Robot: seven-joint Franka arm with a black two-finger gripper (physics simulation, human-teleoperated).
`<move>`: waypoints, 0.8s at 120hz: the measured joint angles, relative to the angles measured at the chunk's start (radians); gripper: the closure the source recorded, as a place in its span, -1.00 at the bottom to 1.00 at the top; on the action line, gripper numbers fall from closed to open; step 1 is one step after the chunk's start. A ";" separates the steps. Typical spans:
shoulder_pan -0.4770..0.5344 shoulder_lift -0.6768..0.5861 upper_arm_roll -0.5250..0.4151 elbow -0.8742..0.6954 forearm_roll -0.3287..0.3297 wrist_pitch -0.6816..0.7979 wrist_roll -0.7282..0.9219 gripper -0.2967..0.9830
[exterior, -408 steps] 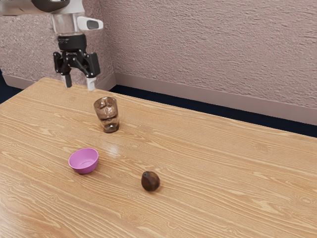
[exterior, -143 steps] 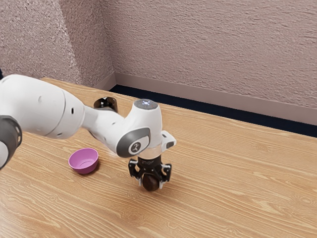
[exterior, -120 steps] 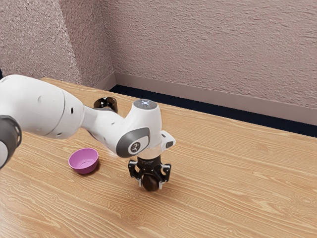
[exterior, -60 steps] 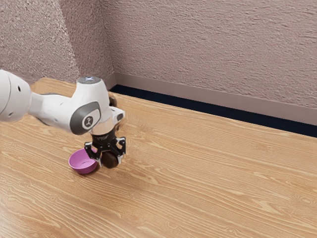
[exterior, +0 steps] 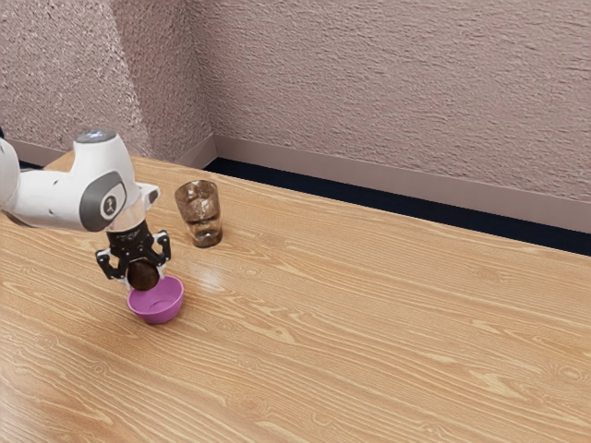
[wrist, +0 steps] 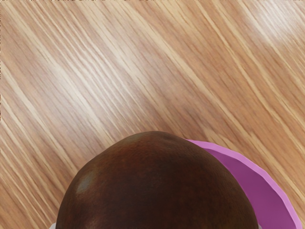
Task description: Place the pear in the bowl.
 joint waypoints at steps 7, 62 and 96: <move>-0.001 0.001 -0.001 -0.002 -0.001 0.002 0.000 -0.15; -0.051 -0.161 -0.027 0.163 -0.040 -0.158 0.097 -0.46; -0.081 -0.172 -0.070 0.604 -0.096 -0.584 0.347 -0.49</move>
